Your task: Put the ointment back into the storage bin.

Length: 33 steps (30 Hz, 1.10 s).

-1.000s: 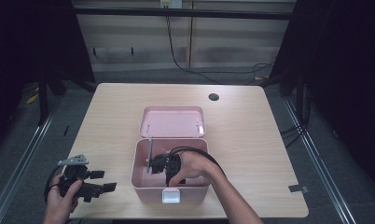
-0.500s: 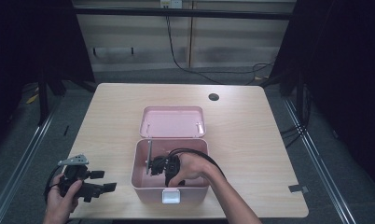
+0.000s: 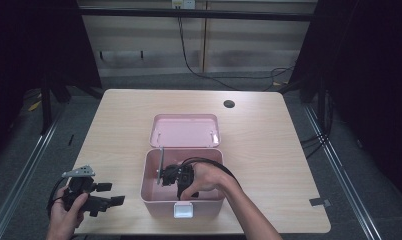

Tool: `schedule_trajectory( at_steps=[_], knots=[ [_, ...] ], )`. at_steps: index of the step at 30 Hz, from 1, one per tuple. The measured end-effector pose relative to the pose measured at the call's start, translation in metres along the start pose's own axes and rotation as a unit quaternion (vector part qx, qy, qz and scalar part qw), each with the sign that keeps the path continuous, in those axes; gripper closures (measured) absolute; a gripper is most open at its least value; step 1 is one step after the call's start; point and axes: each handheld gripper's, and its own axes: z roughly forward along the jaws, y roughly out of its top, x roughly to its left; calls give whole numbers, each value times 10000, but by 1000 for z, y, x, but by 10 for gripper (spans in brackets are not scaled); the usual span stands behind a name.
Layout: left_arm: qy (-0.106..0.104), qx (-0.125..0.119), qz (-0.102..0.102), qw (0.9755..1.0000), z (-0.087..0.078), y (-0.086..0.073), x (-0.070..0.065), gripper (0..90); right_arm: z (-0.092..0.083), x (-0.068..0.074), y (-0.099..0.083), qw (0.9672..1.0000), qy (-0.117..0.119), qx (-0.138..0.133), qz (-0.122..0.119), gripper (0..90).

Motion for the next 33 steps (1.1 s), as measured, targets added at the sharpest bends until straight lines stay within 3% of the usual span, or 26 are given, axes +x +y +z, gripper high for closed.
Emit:
schedule_trajectory(
  at_steps=[12, 19, 25, 33],
  knots=[
    [29, -11, -3, 10000, 1, 0, 0, 165, -15, 3, -8, 9995, -59, -294, 83, 588],
    [20, -15, -9, 10000, 0, 0, 0, 165, -24, 5, -9, 9994, -128, -301, 131, 570],
    [14, -16, -8, 10000, 1, 0, 0, 165, -35, 7, -13, 9984, -172, -511, 172, 549],
    [15, -2, -2, 10000, 1, 0, 0, 165, -48, 10, -19, 9976, -301, -572, 249, 531]
  ],
)
